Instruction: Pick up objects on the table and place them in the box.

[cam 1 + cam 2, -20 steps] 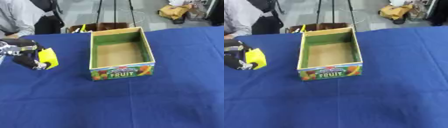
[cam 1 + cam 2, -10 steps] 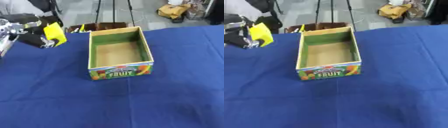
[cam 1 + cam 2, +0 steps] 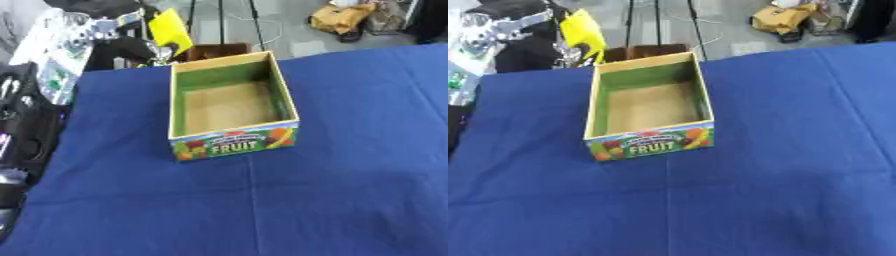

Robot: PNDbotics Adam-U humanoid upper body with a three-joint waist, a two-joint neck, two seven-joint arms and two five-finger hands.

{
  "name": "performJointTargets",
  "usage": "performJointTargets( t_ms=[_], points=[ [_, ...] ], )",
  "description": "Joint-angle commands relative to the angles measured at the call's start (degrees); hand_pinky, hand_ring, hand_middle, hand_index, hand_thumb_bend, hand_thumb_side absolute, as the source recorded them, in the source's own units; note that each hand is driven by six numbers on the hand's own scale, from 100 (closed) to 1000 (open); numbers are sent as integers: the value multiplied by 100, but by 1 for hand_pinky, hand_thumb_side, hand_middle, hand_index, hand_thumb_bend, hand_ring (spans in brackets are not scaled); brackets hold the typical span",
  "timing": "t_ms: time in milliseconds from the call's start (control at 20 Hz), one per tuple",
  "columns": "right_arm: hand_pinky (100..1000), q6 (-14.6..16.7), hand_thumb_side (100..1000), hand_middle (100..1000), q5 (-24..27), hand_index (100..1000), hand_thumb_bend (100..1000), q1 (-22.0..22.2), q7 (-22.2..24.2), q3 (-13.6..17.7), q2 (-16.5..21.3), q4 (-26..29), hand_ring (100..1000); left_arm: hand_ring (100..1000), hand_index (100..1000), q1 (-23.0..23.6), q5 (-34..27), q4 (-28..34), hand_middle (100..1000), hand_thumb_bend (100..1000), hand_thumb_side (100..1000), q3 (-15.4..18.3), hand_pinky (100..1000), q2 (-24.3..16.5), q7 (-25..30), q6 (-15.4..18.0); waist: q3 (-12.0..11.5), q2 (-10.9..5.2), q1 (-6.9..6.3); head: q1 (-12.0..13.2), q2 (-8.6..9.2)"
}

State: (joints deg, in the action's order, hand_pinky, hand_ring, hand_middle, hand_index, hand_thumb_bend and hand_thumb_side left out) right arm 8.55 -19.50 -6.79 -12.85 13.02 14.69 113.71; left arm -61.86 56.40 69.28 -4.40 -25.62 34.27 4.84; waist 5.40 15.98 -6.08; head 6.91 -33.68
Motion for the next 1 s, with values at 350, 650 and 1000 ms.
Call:
performJointTargets(
  t_ms=[350, 650, 1000],
  points=[
    [703, 57, 704, 605, 76, 753, 100, -250, 94, -58, 123, 89, 811, 562, 706, -211, 396, -718, 554, 100, 722, -86, 410, 171, -739, 141, 339, 10, -47, 249, 85],
    [704, 80, 702, 605, 66, 752, 100, -274, 152, -84, 116, 89, 813, 583, 705, -236, 479, -1302, 569, 100, 794, -122, 433, 343, -1022, 365, 390, 52, -85, 229, 78],
    [706, 68, 703, 605, 26, 753, 100, -268, 147, -64, 98, 89, 813, 610, 727, -197, 567, -1577, 591, 100, 801, -146, 471, 409, -1101, 492, 443, 76, -103, 272, 96]
  ],
)
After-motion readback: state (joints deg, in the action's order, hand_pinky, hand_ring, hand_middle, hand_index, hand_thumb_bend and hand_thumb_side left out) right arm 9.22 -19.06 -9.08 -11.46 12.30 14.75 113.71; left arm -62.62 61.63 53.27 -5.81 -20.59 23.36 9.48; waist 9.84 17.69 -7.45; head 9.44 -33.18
